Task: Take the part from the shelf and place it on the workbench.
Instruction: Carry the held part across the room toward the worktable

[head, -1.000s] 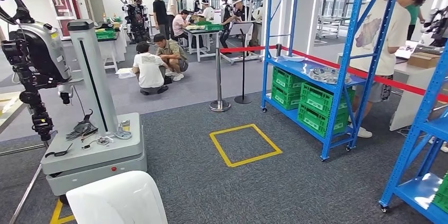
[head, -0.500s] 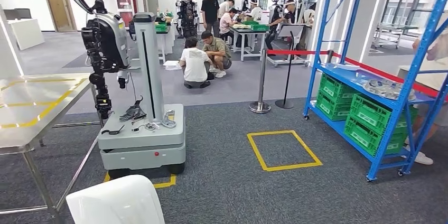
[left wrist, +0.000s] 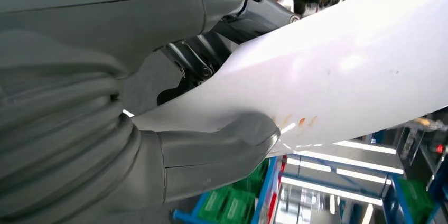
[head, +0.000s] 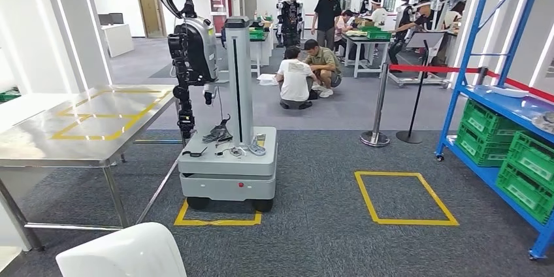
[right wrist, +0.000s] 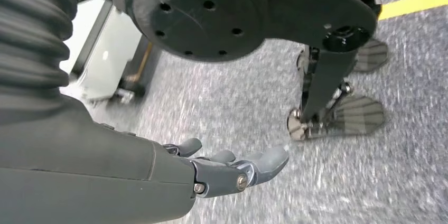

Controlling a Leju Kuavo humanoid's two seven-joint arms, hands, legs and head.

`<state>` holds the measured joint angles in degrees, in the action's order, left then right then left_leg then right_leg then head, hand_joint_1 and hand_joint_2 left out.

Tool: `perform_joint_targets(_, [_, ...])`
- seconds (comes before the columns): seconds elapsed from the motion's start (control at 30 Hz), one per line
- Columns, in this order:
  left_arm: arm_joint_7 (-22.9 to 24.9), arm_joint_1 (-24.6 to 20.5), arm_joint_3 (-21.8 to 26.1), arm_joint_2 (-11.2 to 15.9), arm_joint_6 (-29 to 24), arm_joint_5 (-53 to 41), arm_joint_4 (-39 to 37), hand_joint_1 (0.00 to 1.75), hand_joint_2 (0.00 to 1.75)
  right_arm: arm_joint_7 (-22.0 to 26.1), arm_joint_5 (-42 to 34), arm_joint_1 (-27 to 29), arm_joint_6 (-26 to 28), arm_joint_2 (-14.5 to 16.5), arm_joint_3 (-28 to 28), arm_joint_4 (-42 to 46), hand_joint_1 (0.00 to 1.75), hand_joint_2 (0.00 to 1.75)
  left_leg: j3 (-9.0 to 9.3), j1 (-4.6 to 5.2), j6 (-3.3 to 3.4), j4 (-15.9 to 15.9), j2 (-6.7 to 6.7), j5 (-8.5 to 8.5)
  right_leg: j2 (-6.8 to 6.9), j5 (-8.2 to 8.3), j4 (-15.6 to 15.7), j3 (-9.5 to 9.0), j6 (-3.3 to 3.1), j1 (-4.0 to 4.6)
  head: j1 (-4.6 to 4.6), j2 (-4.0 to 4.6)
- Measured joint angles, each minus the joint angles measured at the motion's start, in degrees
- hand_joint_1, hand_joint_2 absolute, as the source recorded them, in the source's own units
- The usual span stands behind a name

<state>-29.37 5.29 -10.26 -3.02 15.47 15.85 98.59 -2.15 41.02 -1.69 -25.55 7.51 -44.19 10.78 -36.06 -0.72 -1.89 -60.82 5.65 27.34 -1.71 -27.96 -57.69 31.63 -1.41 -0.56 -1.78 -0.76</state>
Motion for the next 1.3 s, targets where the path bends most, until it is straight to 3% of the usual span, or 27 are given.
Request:
perform_joint_targets(0.07, [-0.65, 0.70, 0.48, 0.00, 0.00, -0.76, 0.55, 1.75, 1.75, -0.03, 0.35, 0.14, 0.02, 0.09, 0.42, 0.00, 0.00, 1.75, -3.03, 0.09, -0.36, -6.41, -3.80, 3.44, 1.87, -0.04, 0.28, -0.18, -0.48, -0.06, -0.08, 0.00])
perform_joint_targets(0.13, [-1.27, 1.55, 0.80, 0.00, 0.00, -1.59, 0.90, 1.75, 1.75, -0.36, 0.54, 0.26, 0.02, 0.17, 0.83, 0.00, 0.00, 1.75, -5.90, -0.15, -0.82, -12.56, -4.96, 5.66, 3.77, -0.29, 0.17, -0.23, -0.57, -0.05, -0.08, 0.00])
perform_joint_targets(0.17, [-1.44, 1.92, 0.97, 0.00, 0.00, -1.89, 1.06, 1.75, 1.75, -0.50, 0.60, 0.27, 0.02, 0.26, 0.97, 0.00, 0.00, 1.75, -6.04, -0.29, -1.03, -13.10, -5.21, 5.29, 4.67, -0.43, 0.09, -0.30, -0.47, -0.08, -0.08, 0.00])
perform_joint_targets(0.2, [-1.53, 2.18, 1.13, 0.00, 0.00, -2.08, 1.24, 1.75, 1.75, -0.58, 0.63, 0.25, 0.02, 0.36, 1.07, 0.00, 0.00, 1.75, -5.03, -0.44, -1.20, -11.38, -5.56, 3.94, 5.53, -0.62, -0.02, -0.41, -0.30, -0.16, -0.08, 0.00])
perform_joint_targets(0.27, [-1.60, 2.36, 1.37, -0.01, 0.00, -2.26, 1.62, 1.75, 1.75, -0.60, 0.66, 0.12, 0.02, 0.54, 1.21, 0.00, 0.00, 1.75, -0.99, -0.49, -1.38, -4.13, -7.69, 0.70, 7.08, -1.19, -0.43, -0.67, 0.31, -0.21, -0.09, 0.00])
perform_joint_targets(0.33, [-1.62, 2.48, 1.54, -0.04, 0.00, -2.29, 2.03, 1.75, 1.75, -0.59, 0.68, -0.04, 0.02, 0.58, 1.28, 0.00, 0.00, 1.75, 1.68, -0.37, -0.60, 0.71, -9.29, -0.60, 8.28, -1.84, -0.95, -0.93, 1.09, 0.05, -0.06, 0.00])
perform_joint_targets(0.37, [-1.63, 2.55, 1.61, -0.05, 0.00, -2.29, 2.16, 1.75, 1.75, -0.58, 0.69, -0.10, 0.02, 0.57, 1.31, 0.00, 0.00, 1.75, 1.89, -0.21, -0.02, 1.18, -9.32, -0.42, 8.77, -2.01, -1.01, -1.09, 1.41, 0.20, -0.04, 0.00])
perform_joint_targets(0.43, [-1.63, 2.78, 1.73, -0.05, 0.00, -2.29, 2.35, 1.75, 1.75, -0.59, 0.76, -0.25, 0.02, 0.58, 1.35, 0.00, 0.00, 1.75, 1.77, -0.16, 0.98, 1.16, -7.87, -0.52, 9.83, -2.13, -0.84, -1.54, 1.94, 0.18, -0.02, 0.00])
perform_joint_targets(0.47, [-1.65, 2.87, 1.77, -0.07, 0.00, -2.29, 2.47, 1.75, 1.75, -0.59, 0.78, -0.35, 0.02, 0.58, 1.37, 0.00, 0.00, 1.75, 1.73, -0.20, 1.34, 1.20, -7.21, -0.59, 9.43, -2.45, -1.06, -1.65, 2.25, 0.00, 0.01, 0.00])
perform_joint_targets(0.53, [-1.66, 2.90, 1.85, -0.11, 0.00, -2.39, 2.72, 1.75, 1.75, -0.58, 0.79, -0.47, 0.02, 0.60, 1.41, 0.00, 0.00, 1.75, 1.69, -0.45, 1.99, 1.36, -5.95, -0.82, 6.59, -4.73, -4.35, -0.32, 2.73, -0.28, 0.08, 0.00])
perform_joint_targets(0.6, [-1.65, 2.79, 1.91, -0.13, -0.10, -3.00, 2.82, 1.75, 1.75, -0.60, 0.80, -0.38, -0.01, 0.60, 1.45, 0.00, 0.00, 1.75, 1.52, -0.45, 2.37, 1.37, -4.69, -0.92, 3.30, -8.22, -11.59, 3.22, 2.81, -0.37, 0.14, 0.00])
perform_joint_targets(0.63, [-1.68, 2.72, 1.97, -0.08, -0.27, -3.57, 2.83, 1.75, 1.75, -0.58, 0.81, -0.26, -0.02, 0.60, 1.46, 0.00, 0.00, 1.75, 1.46, -0.37, 2.49, 1.36, -3.92, -0.95, 2.61, -9.27, -14.91, 5.03, 2.73, -0.33, 0.15, 0.00])
perform_joint_targets(0.67, [-1.73, 2.65, 2.16, 0.03, -0.56, -4.18, 2.88, 1.75, 1.75, -0.54, 0.81, -0.14, -0.02, 0.60, 1.46, 0.00, 0.00, 1.75, 1.46, -0.27, 2.54, 1.35, -3.06, -0.97, 2.25, -9.26, -16.64, 6.13, 2.54, -0.26, 0.15, 0.00])
perform_joint_targets(0.7, [-1.81, 2.59, 2.46, 0.21, -0.96, -4.79, 3.01, 1.75, 1.75, -0.43, 0.80, -0.08, -0.02, 0.60, 1.46, 0.00, 0.00, 1.75, 1.50, -0.17, 2.53, 1.35, -2.15, -1.00, 1.96, -8.11, -16.21, 6.25, 2.23, -0.15, 0.15, 0.00])
perform_joint_targets(0.73, [-1.90, 2.53, 2.86, 0.43, -1.34, -5.24, 3.20, 1.75, 1.75, -0.27, 0.77, -0.06, -0.02, 0.60, 1.46, 0.00, 0.00, 1.75, 1.58, -0.08, 2.49, 1.34, -1.26, -1.04, 1.42, -6.06, -13.66, 5.34, 1.80, 0.00, 0.15, 0.00])
perform_joint_targets(0.8, [-2.02, 2.37, 3.89, 0.87, -2.12, -5.95, 3.84, 1.75, 1.75, 0.23, 0.60, -0.07, -0.02, 0.59, 1.46, 0.00, 0.00, 1.75, 1.61, 0.05, 2.25, 1.31, 0.30, -1.15, -1.42, -2.11, -6.08, 2.28, 0.80, 0.20, 0.13, 0.00])
perform_joint_targets(0.87, [-1.95, 2.24, 5.00, 1.20, -2.62, -6.34, 4.57, 1.75, 1.75, 0.50, 0.34, -0.11, -0.02, 0.62, 1.46, 0.00, 0.00, 1.75, 1.32, -0.06, 1.69, 1.31, 1.66, -1.34, -3.28, -0.81, -1.95, 0.63, 0.46, 0.35, 0.12, 0.00])
perform_joint_targets(0.93, [-1.86, 2.33, 6.17, 1.60, -2.84, -6.33, 5.28, 1.75, 1.75, 0.42, 0.11, -0.25, -0.02, 0.72, 1.46, 0.00, 0.00, 1.75, 0.91, -0.30, 0.77, 1.59, 3.07, -1.65, -2.26, -0.77, -1.38, 0.40, 0.51, 0.43, 0.14, 0.00])
perform_joint_targets(0.97, [-1.96, 2.49, 6.84, 1.90, -2.92, -6.16, 5.69, 1.75, 1.75, 0.40, -0.04, -0.34, -0.02, 0.84, 1.46, 0.00, 0.00, 1.75, 0.70, -0.31, 0.41, 1.51, 2.82, -1.64, -1.52, -0.58, -1.04, 0.22, 0.38, 0.37, 0.14, 0.00])
perform_joint_targets(1.03, [-2.47, 2.70, 8.42, 2.55, -3.03, -5.27, 6.60, 1.75, 1.75, 0.50, -0.47, -0.29, -0.01, 1.05, 1.44, 0.00, 0.00, 1.75, -0.58, -0.08, -0.20, -0.74, -0.23, -0.01, 0.12, -0.16, -0.25, -0.16, -0.09, 0.12, 0.08, 0.00])
perform_joint_targets(1.1, [-2.86, 2.75, 9.98, 2.99, -2.92, -4.22, 7.24, 1.75, 1.75, 0.58, -0.87, -0.04, 0.01, 1.10, 1.38, 0.00, 0.00, 1.75, -3.34, -0.05, -0.67, -6.88, -3.92, 3.65, 1.92, -0.14, -0.04, -0.27, -0.51, 0.21, 0.01, 0.00])
perform_joint_targets(1.17, [-2.90, 2.81, 11.19, 3.25, -2.76, -3.80, 7.51, 1.75, 1.75, 0.58, -1.09, 0.13, 0.02, 1.11, 1.27, 0.00, 0.00, 1.75, -5.52, -0.19, -1.10, -12.17, -4.99, 5.79, 3.89, -0.28, -0.10, -0.25, -0.67, 0.27, 0.01, 0.00])
perform_joint_targets(1.2, [-2.88, 2.83, 11.63, 3.33, -2.70, -3.65, 7.59, 1.75, 1.75, 0.58, -1.16, 0.14, 0.02, 1.14, 1.22, 0.00, 0.00, 1.75, -5.35, -0.25, -1.23, -12.37, -5.25, 5.40, 4.84, -0.36, -0.16, -0.25, -0.64, 0.26, 0.01, 0.00])
perform_joint_targets(1.23, [-2.87, 2.84, 12.02, 3.38, -2.64, -3.51, 7.70, 1.75, 1.75, 0.58, -1.20, 0.10, 0.02, 1.20, 1.20, 0.00, 0.00, 1.75, -4.01, -0.31, -1.31, -10.36, -5.70, 4.10, 5.74, -0.47, -0.25, -0.28, -0.52, 0.24, 0.01, 0.00])
perform_joint_targets(1.3, [-2.90, 2.79, 12.62, 3.42, -2.56, -3.25, 7.99, 1.75, 1.75, 0.68, -1.27, 0.03, 0.02, 1.31, 1.17, 0.00, 0.00, 1.75, 0.17, -0.20, -1.13, -3.34, -8.22, 1.26, 7.28, -0.90, -0.67, -0.36, -0.06, 0.39, 0.01, 0.00])
